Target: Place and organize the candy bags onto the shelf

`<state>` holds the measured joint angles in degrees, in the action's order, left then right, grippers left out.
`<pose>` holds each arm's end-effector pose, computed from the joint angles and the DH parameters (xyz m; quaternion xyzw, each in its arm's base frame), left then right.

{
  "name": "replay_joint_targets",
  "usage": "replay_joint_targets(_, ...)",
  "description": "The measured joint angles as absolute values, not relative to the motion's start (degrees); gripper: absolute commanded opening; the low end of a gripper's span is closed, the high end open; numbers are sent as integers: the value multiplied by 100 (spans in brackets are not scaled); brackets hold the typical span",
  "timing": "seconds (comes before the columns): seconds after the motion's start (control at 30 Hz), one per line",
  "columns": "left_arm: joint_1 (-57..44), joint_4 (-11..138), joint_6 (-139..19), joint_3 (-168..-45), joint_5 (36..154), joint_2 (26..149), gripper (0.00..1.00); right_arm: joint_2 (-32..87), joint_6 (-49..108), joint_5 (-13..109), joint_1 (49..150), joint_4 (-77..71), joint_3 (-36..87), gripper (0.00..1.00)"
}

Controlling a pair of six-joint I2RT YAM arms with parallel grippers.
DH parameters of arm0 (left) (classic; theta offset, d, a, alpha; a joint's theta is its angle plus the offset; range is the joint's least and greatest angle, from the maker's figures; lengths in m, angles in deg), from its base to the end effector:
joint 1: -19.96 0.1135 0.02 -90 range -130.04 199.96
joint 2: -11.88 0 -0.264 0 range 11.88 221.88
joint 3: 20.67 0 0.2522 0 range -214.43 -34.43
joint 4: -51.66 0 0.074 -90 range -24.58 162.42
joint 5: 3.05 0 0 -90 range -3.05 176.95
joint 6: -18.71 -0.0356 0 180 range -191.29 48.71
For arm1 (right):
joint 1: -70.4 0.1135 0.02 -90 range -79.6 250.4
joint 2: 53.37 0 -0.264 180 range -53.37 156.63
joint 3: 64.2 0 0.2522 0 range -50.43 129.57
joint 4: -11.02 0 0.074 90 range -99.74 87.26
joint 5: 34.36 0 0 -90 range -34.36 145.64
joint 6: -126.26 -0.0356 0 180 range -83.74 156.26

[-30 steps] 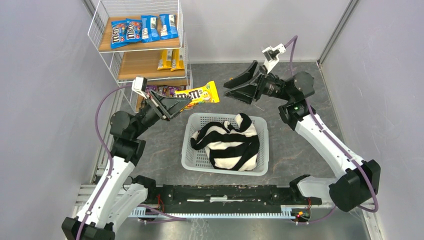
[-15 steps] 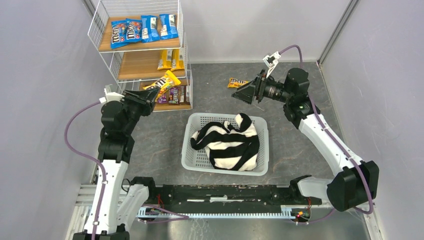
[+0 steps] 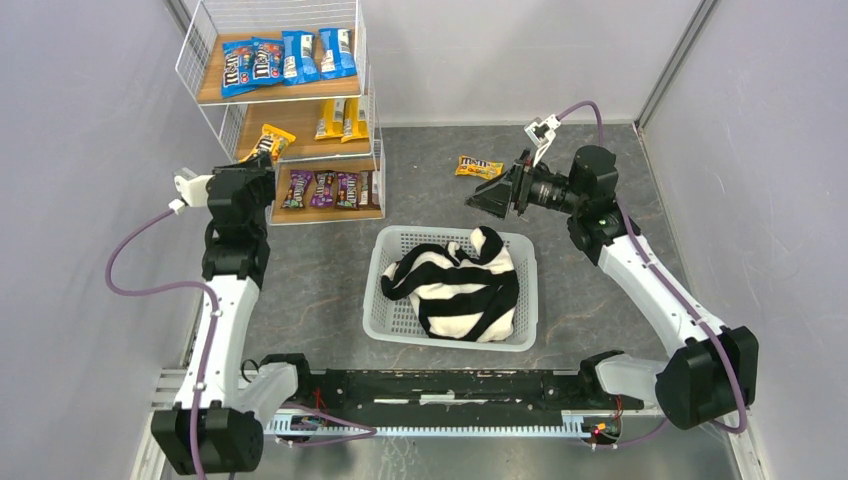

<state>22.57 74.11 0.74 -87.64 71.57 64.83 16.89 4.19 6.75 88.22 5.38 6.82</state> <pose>0.2121 0.0191 0.3694 -0.5244 0.5437 -0.2853 0.5898 0.2584 0.1112 0.3570 -0.1946 0.7001 0.5361 0.4297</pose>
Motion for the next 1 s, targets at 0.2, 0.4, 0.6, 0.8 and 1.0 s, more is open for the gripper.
replay_joint_targets(0.2,2312,6810,675,-8810,6794,7250,28,1565,421,660,8822,582,614,73)
replay_joint_targets(0.4,2310,6517,1259,-9029,6718,8018,33,1453,425,660,8816,656,577,73)
replay_joint_targets(0.6,2111,6523,1634,-9744,6521,8794,35,1444,423,662,8778,687,422,73)
replay_joint_targets(0.8,1724,6624,1993,-10047,6191,9124,36,1444,421,660,8750,709,356,73)
replay_joint_targets(1.0,1671,6661,2303,-10078,5885,9521,39,1444,421,656,8724,735,319,73)
